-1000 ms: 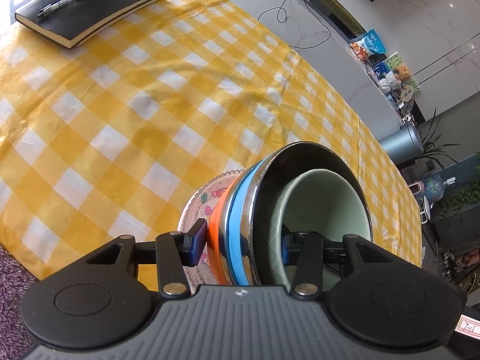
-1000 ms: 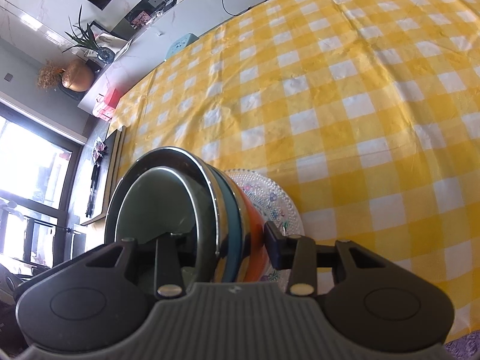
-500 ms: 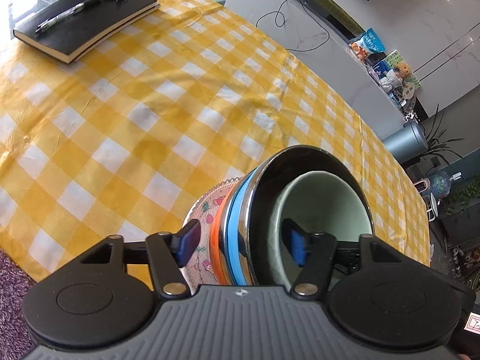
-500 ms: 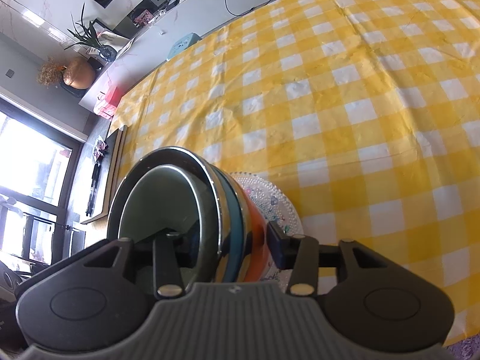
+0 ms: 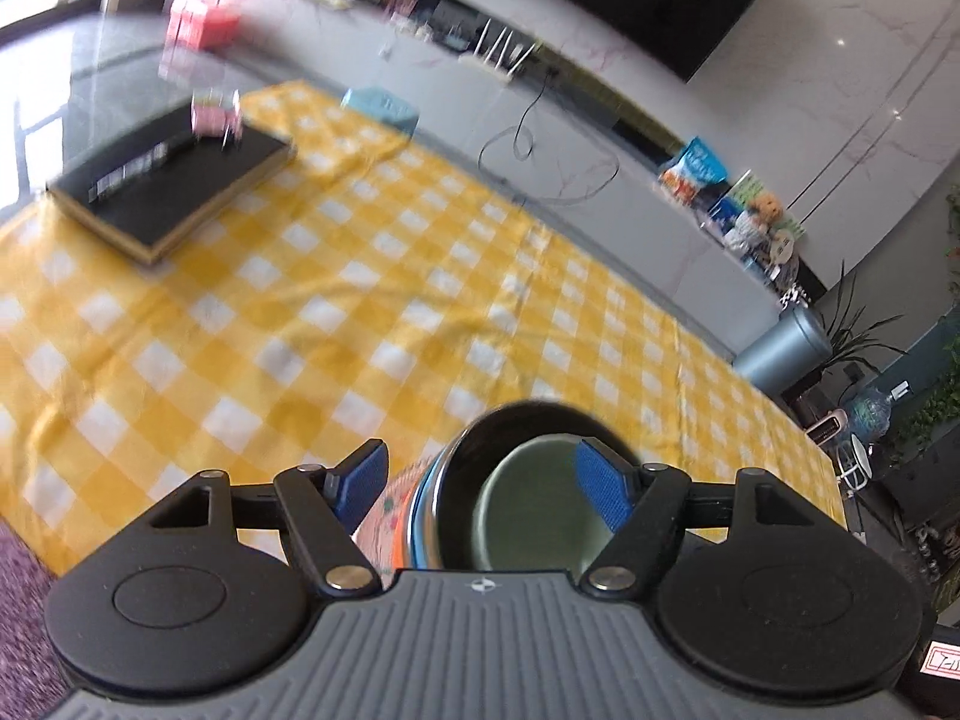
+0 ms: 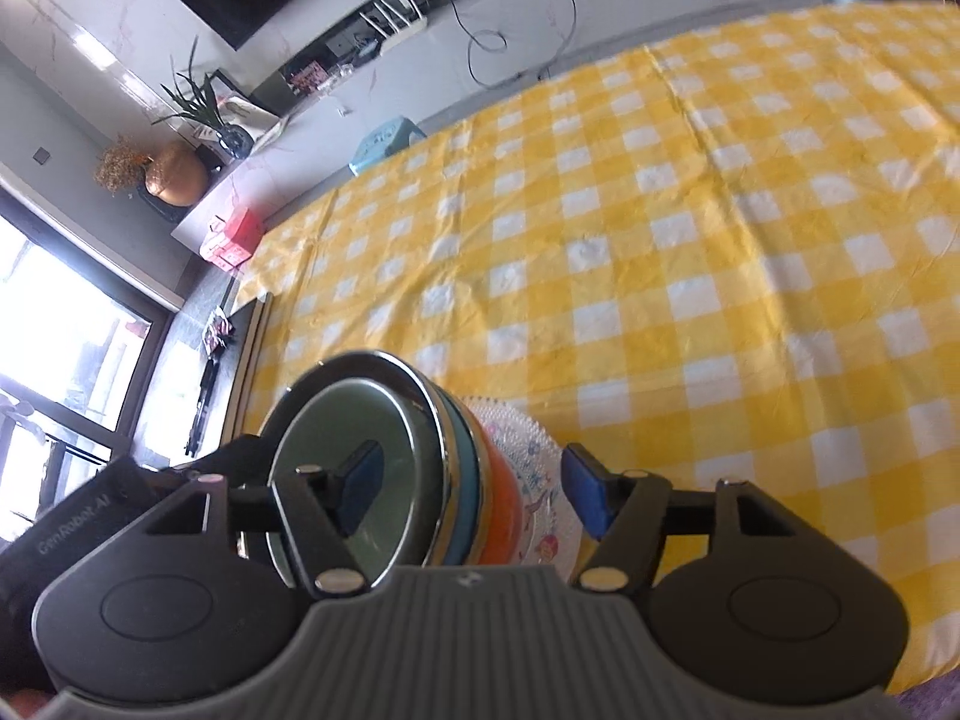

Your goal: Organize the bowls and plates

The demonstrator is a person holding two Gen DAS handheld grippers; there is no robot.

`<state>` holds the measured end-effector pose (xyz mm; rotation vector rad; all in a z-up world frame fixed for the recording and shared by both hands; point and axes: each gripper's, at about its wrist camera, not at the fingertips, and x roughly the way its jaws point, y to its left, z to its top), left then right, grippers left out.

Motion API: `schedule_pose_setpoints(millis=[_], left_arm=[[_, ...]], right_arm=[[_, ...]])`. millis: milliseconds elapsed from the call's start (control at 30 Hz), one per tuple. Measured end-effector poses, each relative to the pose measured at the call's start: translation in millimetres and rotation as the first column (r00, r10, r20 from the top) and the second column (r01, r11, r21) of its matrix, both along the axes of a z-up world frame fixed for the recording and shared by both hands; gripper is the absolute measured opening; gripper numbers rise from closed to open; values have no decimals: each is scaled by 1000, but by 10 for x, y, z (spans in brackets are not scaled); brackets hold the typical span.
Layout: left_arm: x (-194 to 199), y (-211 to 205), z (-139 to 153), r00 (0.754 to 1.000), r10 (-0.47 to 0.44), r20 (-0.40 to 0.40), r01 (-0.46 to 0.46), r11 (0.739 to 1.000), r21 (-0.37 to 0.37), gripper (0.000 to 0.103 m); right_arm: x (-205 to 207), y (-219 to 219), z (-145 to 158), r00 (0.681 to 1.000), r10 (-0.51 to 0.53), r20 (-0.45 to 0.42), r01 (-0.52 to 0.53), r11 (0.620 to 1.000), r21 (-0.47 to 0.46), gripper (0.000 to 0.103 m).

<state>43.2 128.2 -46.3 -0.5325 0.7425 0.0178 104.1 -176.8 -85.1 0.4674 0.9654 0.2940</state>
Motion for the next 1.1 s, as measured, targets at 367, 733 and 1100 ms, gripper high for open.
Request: schedule_pose_setpoints(millis=[367,733,1100], left_arm=[[-520,-614,751,954,-167,249,44,899,436,82],[-1055,-870,709,941,-219,257,49,842,537,84],[-1022,-840,161,979,-202,11,161,812,561,85]], right_arm=[[-540,-90,694,929,108,354,-20,970,-244,71],[-1217,-309,713,887,165,432,-28,951,-307,75],[-1445,-70,258,925,182,333,-60,936,-346,75]])
